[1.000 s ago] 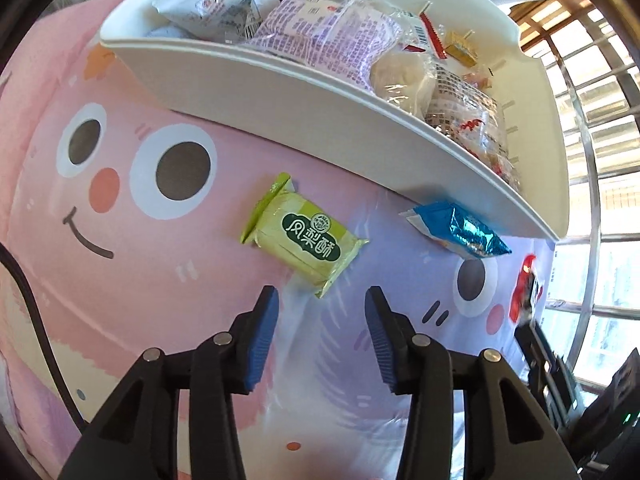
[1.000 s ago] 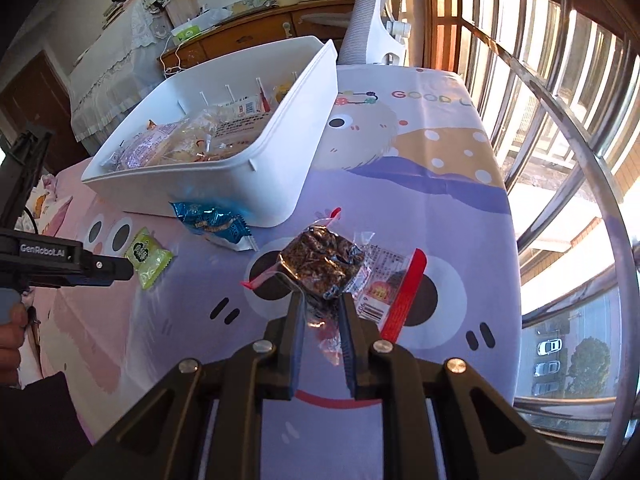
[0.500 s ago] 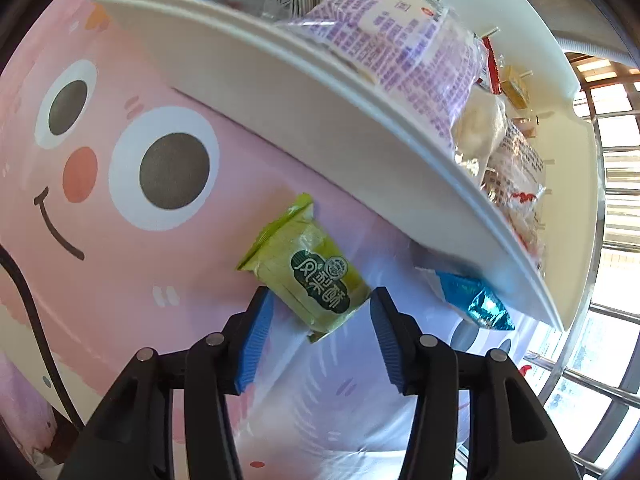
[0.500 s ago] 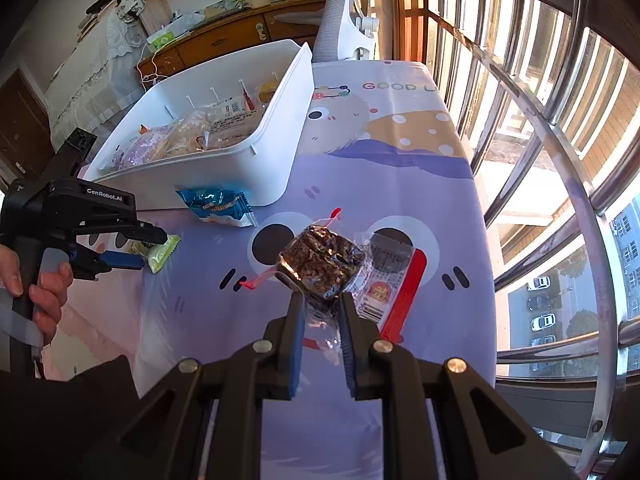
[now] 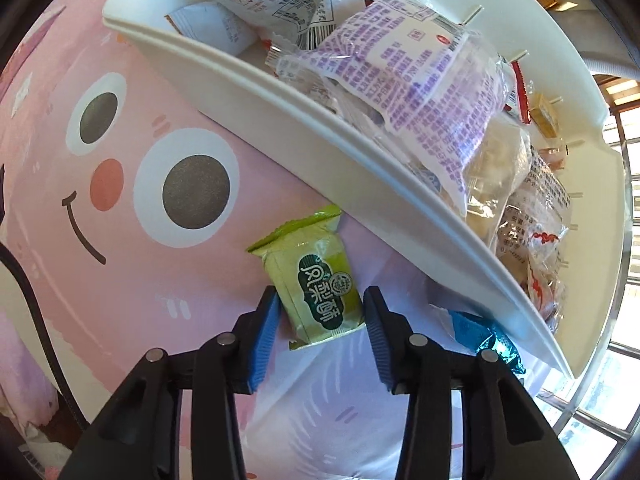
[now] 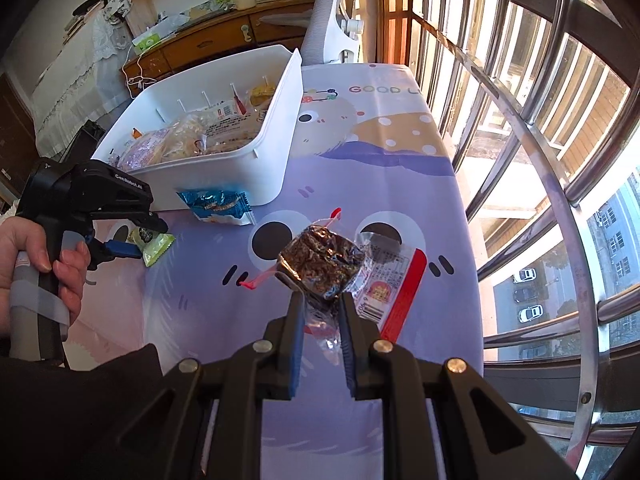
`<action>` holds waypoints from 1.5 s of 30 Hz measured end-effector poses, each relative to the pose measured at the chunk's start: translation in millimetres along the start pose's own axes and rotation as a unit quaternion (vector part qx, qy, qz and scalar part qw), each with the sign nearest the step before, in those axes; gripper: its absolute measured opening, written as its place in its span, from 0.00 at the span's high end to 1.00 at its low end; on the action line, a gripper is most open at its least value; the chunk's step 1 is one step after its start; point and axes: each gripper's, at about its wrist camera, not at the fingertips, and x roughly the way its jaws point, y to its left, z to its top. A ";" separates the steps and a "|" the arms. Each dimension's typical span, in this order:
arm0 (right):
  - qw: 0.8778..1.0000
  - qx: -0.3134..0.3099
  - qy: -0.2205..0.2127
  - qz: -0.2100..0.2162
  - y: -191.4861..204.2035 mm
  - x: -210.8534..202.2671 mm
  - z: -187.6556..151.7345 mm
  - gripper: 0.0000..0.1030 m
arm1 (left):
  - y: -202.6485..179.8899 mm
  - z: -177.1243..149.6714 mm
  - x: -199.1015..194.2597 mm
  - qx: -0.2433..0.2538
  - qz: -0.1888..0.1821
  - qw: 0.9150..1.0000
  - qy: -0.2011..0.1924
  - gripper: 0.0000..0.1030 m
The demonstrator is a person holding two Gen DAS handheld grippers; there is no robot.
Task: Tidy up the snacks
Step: 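Lift both held packets and carry them over the white basket, then lower both packets into the basket and open both grippers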
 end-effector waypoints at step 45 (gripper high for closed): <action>0.989 -0.098 -0.106 0.011 122.7 -29.6 114.5 0.84 | 153.3 80.0 -198.7 0.046 -0.150 0.979 -0.130 0.64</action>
